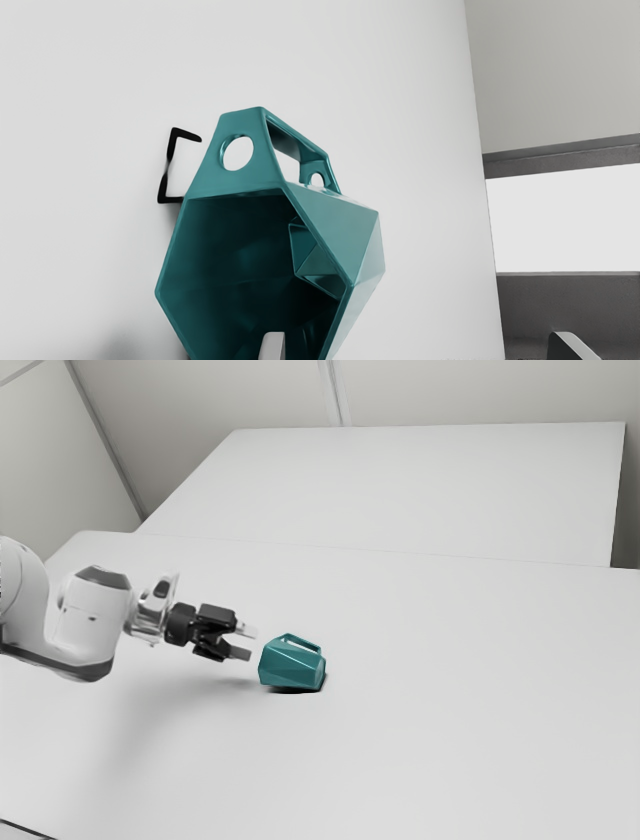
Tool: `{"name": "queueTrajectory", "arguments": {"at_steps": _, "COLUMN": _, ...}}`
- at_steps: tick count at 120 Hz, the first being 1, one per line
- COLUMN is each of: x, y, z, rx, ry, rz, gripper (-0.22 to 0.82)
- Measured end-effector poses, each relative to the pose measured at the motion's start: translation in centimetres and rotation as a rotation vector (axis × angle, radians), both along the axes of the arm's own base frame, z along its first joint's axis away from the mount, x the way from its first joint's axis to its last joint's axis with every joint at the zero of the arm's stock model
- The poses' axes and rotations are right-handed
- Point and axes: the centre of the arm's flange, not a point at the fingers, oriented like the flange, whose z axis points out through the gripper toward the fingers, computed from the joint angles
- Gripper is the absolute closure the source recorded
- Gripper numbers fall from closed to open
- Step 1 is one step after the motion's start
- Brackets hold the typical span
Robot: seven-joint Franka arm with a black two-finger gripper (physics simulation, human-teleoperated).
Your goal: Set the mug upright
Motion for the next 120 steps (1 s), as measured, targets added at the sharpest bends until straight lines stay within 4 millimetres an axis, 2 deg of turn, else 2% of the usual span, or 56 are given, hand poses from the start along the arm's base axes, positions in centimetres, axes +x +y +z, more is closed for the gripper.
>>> {"name": "queueTrajectory", "arguments": {"at_steps": 36, "x": 1.7, "y": -0.9, "z": -1.4, "rx": -0.007, "ry": -0.041, "rz": -0.042, "gripper": 0.04}}
{"name": "queueTrajectory", "arguments": {"at_steps": 83, "x": 2.8, "y": -3.1, "z": -3.4, "rx": -0.042, "ry": -0.057, "rz": -0.080, "gripper": 0.06}}
{"name": "queueTrajectory", "arguments": {"at_steps": 96, "x": 3.1, "y": -3.7, "z": -3.7, "rx": -0.050, "ry": -0.064, "rz": -0.086, "gripper": 0.13}}
{"name": "queueTrajectory", "arguments": {"at_steps": 120, "x": 3.4, "y": -4.4, "z": -4.0, "rx": -0.062, "ry": -0.074, "rz": -0.088, "gripper": 0.34}}
